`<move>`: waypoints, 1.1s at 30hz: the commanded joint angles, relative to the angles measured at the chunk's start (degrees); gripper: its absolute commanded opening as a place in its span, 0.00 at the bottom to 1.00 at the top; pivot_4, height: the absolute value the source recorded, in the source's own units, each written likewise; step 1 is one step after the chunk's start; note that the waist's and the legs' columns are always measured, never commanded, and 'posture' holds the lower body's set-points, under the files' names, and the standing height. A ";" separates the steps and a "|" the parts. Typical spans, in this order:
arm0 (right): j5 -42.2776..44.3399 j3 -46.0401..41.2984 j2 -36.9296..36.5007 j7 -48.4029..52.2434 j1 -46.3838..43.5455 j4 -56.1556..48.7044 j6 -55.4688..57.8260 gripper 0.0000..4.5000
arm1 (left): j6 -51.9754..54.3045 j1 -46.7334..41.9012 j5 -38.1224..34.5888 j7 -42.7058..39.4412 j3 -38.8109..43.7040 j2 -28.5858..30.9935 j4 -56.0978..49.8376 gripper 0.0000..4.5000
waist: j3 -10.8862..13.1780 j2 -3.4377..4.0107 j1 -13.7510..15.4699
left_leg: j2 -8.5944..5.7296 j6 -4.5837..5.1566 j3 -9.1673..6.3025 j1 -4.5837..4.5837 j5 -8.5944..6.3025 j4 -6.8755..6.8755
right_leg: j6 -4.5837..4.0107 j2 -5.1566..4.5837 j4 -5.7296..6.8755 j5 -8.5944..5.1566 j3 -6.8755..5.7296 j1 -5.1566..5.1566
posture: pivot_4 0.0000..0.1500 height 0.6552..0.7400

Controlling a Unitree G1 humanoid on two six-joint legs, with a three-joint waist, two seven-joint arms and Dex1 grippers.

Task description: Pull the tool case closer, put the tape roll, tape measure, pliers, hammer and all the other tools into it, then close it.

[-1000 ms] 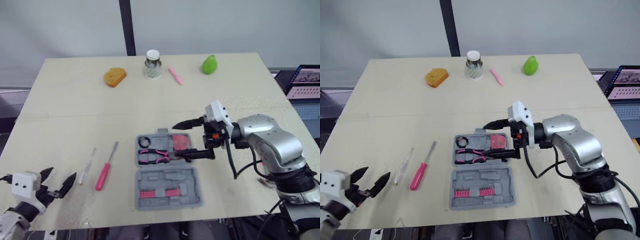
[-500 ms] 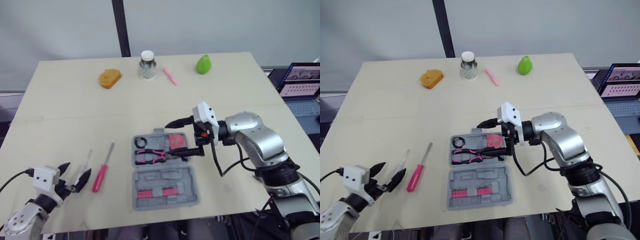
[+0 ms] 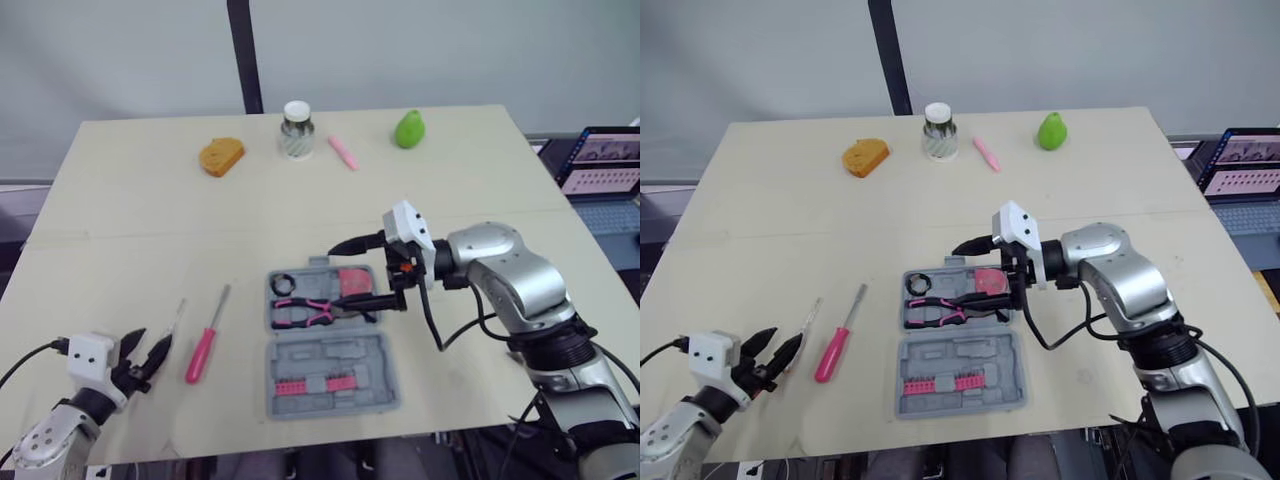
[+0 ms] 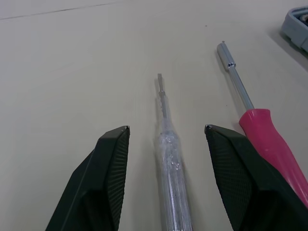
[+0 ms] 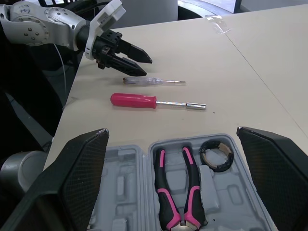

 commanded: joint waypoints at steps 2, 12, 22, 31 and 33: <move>0.79 -1.18 0.33 -0.16 -1.45 -1.70 0.38 1.00 | -0.30 0.01 0.56 1.59 -0.60 -0.56 -0.12 0.60 | 0.00 0.00 -0.04 | 0.00 0.00 0.00 0.00 0.00 0.00 | 0.00 0.00 0.01 0.00 0.01 -0.01 | 1.00 1.00; 0.94 -1.32 0.42 -0.16 -1.47 -2.55 1.05 1.00 | -2.38 -0.83 2.88 3.52 -3.49 -1.80 2.84 0.60 | 0.00 0.00 -0.03 | 0.00 0.00 0.00 0.00 0.00 0.00 | 0.00 -0.01 0.02 0.00 0.00 -0.02 | 1.00 1.00; 1.02 -1.49 0.37 -0.32 -1.43 -2.93 1.28 1.00 | -4.76 -1.84 3.21 3.56 -3.98 -1.84 6.95 0.60 | -0.01 -0.01 0.00 | 0.00 -0.02 0.02 0.02 0.03 0.00 | 0.00 -0.02 0.05 0.00 0.02 -0.02 | 1.00 1.00; 1.12 -1.73 0.17 -0.49 -1.12 -3.32 1.44 1.00 | -5.86 -1.84 3.11 3.27 -4.21 -1.67 9.10 0.60 | -0.01 0.00 0.01 | 0.01 -0.06 0.02 0.05 0.07 0.00 | 0.00 -0.04 0.09 0.00 0.02 -0.02 | 1.00 1.00; 1.12 -1.78 0.23 -0.57 -1.07 -3.32 1.42 1.00 | -5.87 -1.97 3.05 3.18 -4.24 -1.56 9.24 0.60 | -0.01 0.00 0.01 | 0.01 -0.06 0.02 0.05 0.07 0.00 | 0.00 -0.05 0.09 0.00 0.03 -0.02 | 1.00 1.00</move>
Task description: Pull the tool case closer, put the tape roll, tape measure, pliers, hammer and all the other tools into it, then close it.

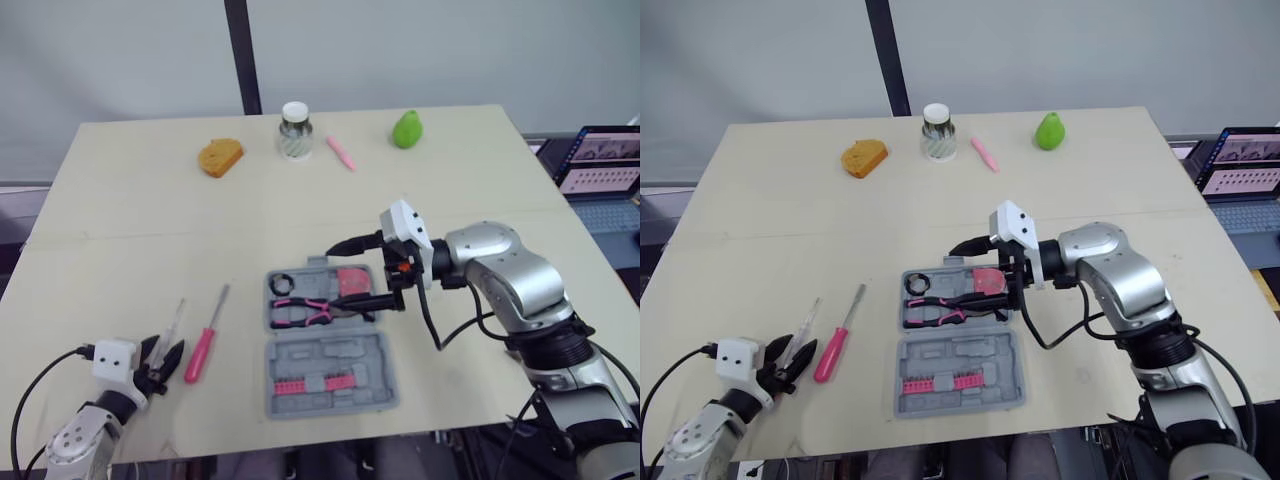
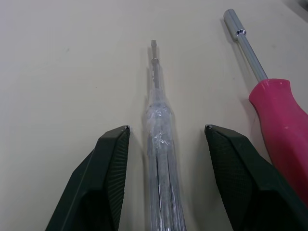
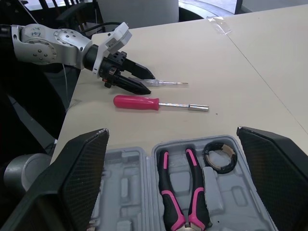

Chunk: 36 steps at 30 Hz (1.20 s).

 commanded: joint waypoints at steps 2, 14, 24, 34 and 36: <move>0.99 -1.77 -0.05 -0.59 -0.67 -2.56 0.00 1.00 | 0.43 0.24 -0.10 -0.16 0.14 0.43 2.03 0.60 | 0.00 0.00 0.00 | 0.00 0.00 0.00 0.00 0.00 0.00 | 0.00 0.00 0.00 0.00 0.00 0.00 | 1.00 1.00; 0.89 -1.80 0.22 -0.84 -0.77 -2.19 -0.09 1.00 | 1.43 -2.06 0.01 -0.39 -0.27 1.41 3.30 0.42 | 0.00 0.00 0.15 | -0.01 -0.01 -0.01 0.01 0.02 0.00 | 0.00 -0.03 0.02 0.00 -0.01 0.00 | 1.00 1.00; 0.90 -1.86 0.28 -0.92 -0.72 -2.15 -0.13 1.00 | 2.14 -3.90 0.55 -0.03 -0.83 1.41 3.97 0.42 | 0.00 0.01 0.21 | -0.02 -0.01 -0.02 0.01 0.04 0.00 | 0.00 -0.04 0.03 0.00 -0.02 0.01 | 1.00 1.00; 0.99 -2.01 0.15 -1.21 -0.57 -2.45 0.00 1.00 | 1.48 -3.78 0.88 -0.53 -0.89 1.54 5.53 0.36 | -0.01 0.01 0.20 | -0.02 -0.02 -0.03 0.01 0.04 0.00 | 0.00 -0.04 0.04 0.00 -0.02 0.01 | 1.00 1.00; 1.02 -2.00 0.16 -1.25 -0.58 -2.42 -0.03 1.00 | 1.34 -3.83 0.85 -0.49 -0.85 1.53 5.63 0.25 | -0.01 0.01 0.17 | -0.02 -0.02 -0.03 0.01 0.04 0.00 | 0.00 -0.04 0.04 0.00 -0.02 0.01 | 1.00 1.00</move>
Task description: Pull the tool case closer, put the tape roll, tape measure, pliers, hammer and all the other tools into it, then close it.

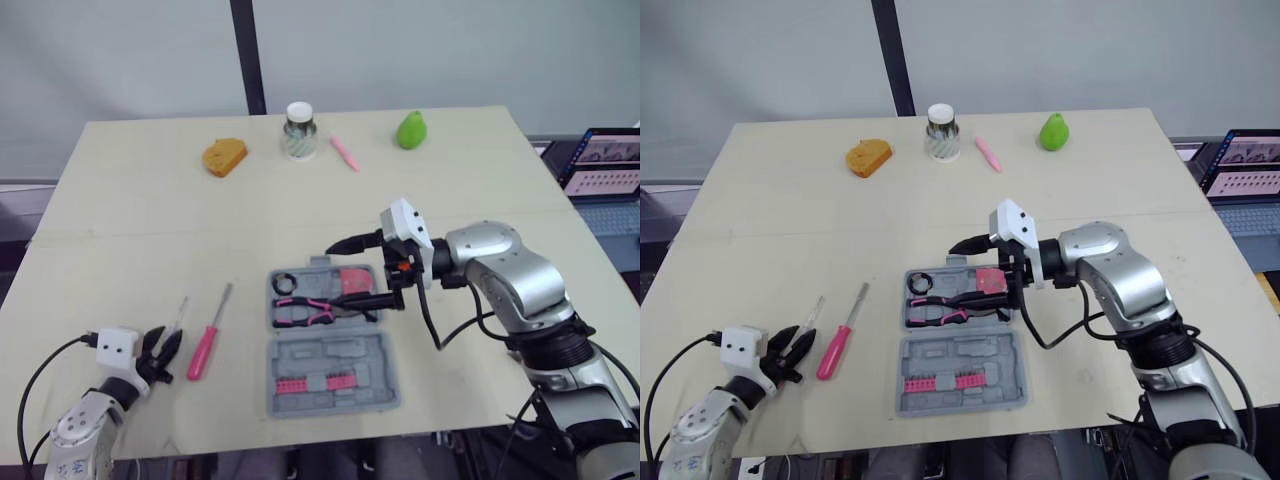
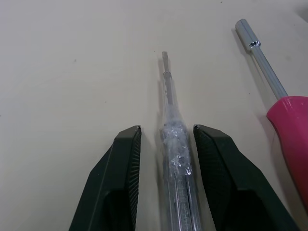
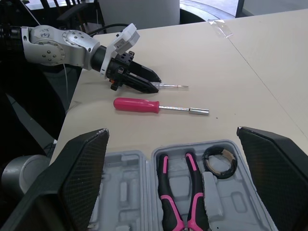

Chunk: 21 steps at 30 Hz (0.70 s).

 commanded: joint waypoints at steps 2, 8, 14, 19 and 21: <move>1.01 -1.77 0.14 -0.65 -0.61 -2.21 -0.07 1.00 | 0.49 0.86 0.58 0.04 -0.62 0.35 1.67 0.03 | 0.00 0.00 -0.03 | 0.00 0.00 0.00 0.00 0.00 0.00 | 0.00 0.00 -0.01 0.00 0.00 0.00 | 1.00 1.00; 1.41 -2.01 0.04 -0.61 -0.48 -2.61 0.13 1.00 | 0.14 0.55 0.64 0.14 -0.61 0.52 2.50 0.02 | 0.00 0.00 -0.01 | -0.01 0.00 0.01 0.00 0.00 0.00 | 0.00 -0.01 -0.01 0.00 0.00 0.00 | 1.00 1.00; 4.59 -4.16 -1.44 0.70 0.41 -4.54 1.75 1.00 | -0.57 0.15 0.16 -1.63 -0.65 2.01 0.71 0.02 | 0.00 0.00 0.03 | -0.01 0.00 0.00 -0.01 0.00 0.00 | 0.00 -0.02 -0.01 0.00 0.00 0.00 | 1.00 1.00; 7.06 -6.28 -4.81 2.35 0.67 -6.60 3.02 1.00 | 3.94 1.23 -1.43 -5.70 -0.49 7.27 -6.12 0.02 | 0.00 0.00 -0.15 | 0.00 -0.01 -0.01 -0.03 -0.02 -0.02 | 0.00 -0.02 -0.05 0.00 0.01 -0.03 | 1.00 1.00; 7.80 -7.59 -6.97 3.06 1.27 -7.43 3.17 1.00 | 7.79 1.60 -2.60 -8.77 -0.19 11.43 -10.74 0.02 | 0.01 -0.01 -0.09 | 0.01 -0.02 -0.02 -0.06 -0.03 -0.04 | 0.00 -0.01 -0.09 0.00 0.00 -0.05 | 1.00 1.00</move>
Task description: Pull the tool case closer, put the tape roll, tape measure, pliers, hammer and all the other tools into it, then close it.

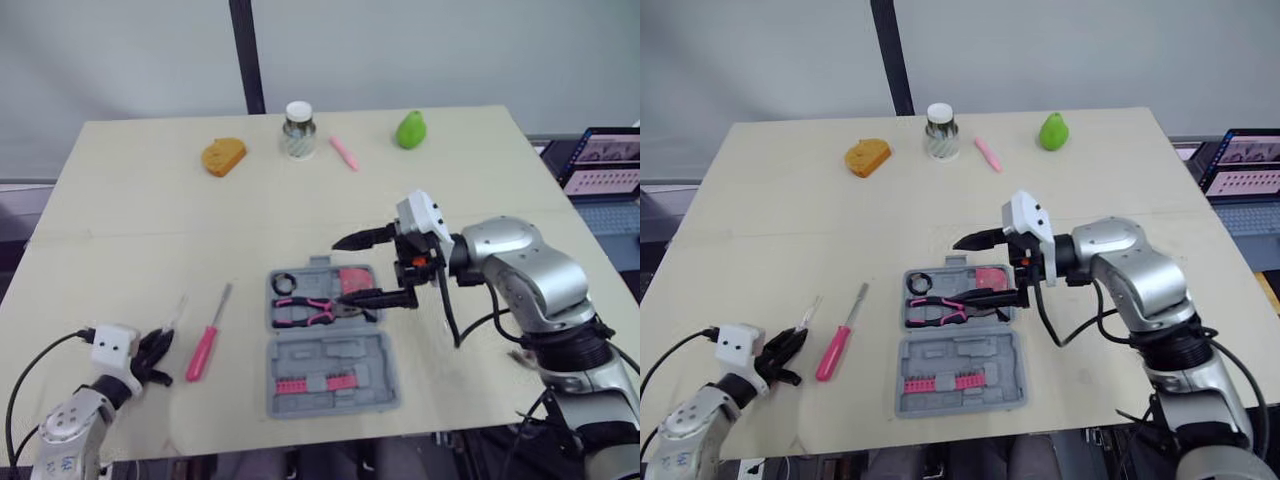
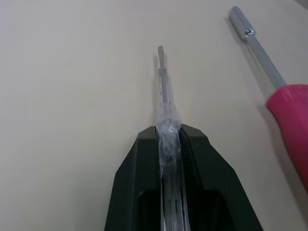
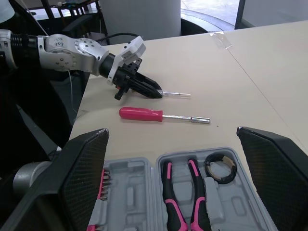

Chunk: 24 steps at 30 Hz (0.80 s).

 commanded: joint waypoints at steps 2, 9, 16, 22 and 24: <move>2.47 -4.69 -4.32 1.82 1.44 -3.65 0.04 1.00 | 8.12 0.62 -3.42 -7.11 0.99 9.37 -11.38 0.02 | 0.00 -0.01 0.18 | 0.00 -0.01 -0.05 -0.02 -0.01 -0.01 | -0.01 0.00 -0.02 0.00 -0.04 0.00 | 1.00 1.00; 2.65 -7.94 -8.26 0.63 6.36 -6.59 -0.32 1.00 | 16.23 -3.28 -6.19 -17.66 -1.49 23.08 -19.67 0.02 | 0.05 0.08 -0.03 | 0.00 -0.03 0.01 -0.02 -0.02 -0.05 | -0.01 0.02 -0.06 -0.01 0.00 0.00 | 1.00 1.00; 1.36 -9.36 -10.42 -1.78 12.73 -10.56 -0.82 1.00 | 20.74 -15.58 -6.02 -22.73 -12.49 27.47 -23.04 0.02 | 0.07 0.11 0.15 | -0.01 -0.02 0.07 -0.03 0.00 -0.06 | -0.02 0.13 -0.04 -0.01 0.01 -0.01 | 1.00 1.00; -0.14 -8.94 -11.15 -3.28 15.64 -12.62 -1.56 1.00 | 19.42 -24.74 0.09 -26.03 -24.88 27.35 -21.55 0.02 | 0.08 0.11 0.15 | -0.03 0.01 0.17 -0.02 0.03 -0.04 | -0.01 0.20 -0.03 -0.01 0.03 -0.01 | 1.00 1.00; -0.23 -8.91 -11.45 -3.60 16.16 -13.05 -1.43 1.00 | 20.02 -26.76 0.89 -26.74 -27.19 26.82 -21.57 0.02 | 0.08 0.11 0.15 | -0.02 0.00 0.20 -0.02 0.05 -0.03 | -0.01 0.24 -0.04 -0.01 0.04 -0.02 | 1.00 1.00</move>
